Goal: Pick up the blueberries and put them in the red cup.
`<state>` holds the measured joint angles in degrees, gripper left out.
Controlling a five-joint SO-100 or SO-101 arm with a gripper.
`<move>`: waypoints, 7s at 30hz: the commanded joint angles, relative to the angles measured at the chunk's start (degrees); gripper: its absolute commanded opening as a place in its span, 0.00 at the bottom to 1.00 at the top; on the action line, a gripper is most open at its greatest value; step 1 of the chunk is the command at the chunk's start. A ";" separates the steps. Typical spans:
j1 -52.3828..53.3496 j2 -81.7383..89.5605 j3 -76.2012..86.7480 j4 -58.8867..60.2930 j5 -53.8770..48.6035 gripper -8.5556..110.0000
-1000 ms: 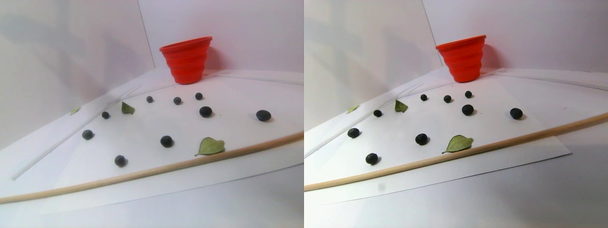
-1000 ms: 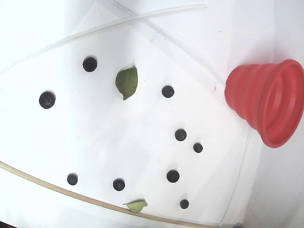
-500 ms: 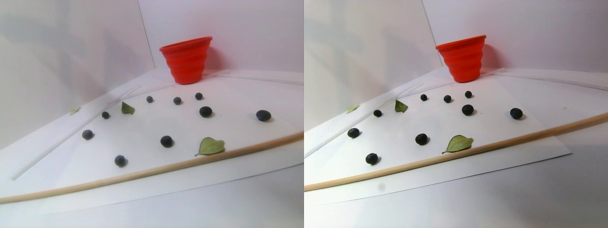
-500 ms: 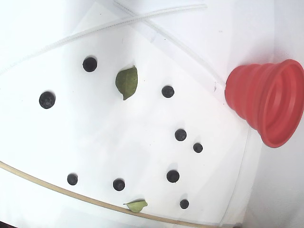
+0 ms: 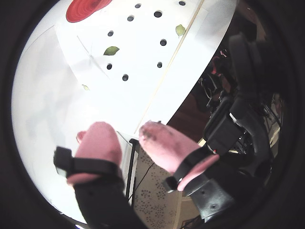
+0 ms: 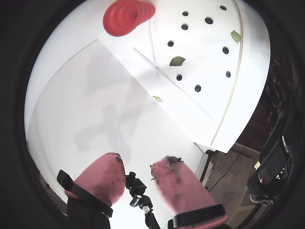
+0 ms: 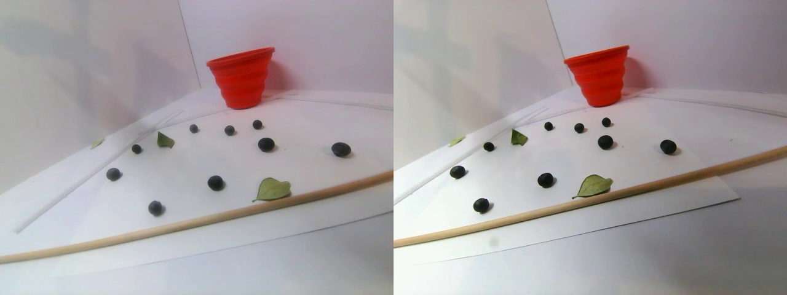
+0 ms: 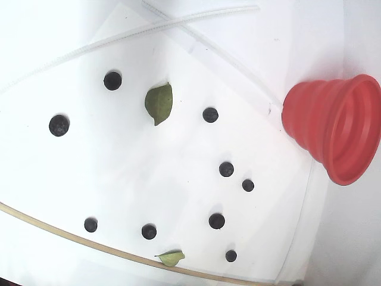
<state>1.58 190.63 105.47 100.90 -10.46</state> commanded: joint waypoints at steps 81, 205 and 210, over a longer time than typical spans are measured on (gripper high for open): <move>1.76 -12.39 5.71 -13.71 -30.15 0.16; 12.57 -65.13 28.56 -73.30 -87.36 0.23; 12.66 -68.03 28.56 -76.29 -87.45 0.23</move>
<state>15.12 122.52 134.56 26.37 -97.82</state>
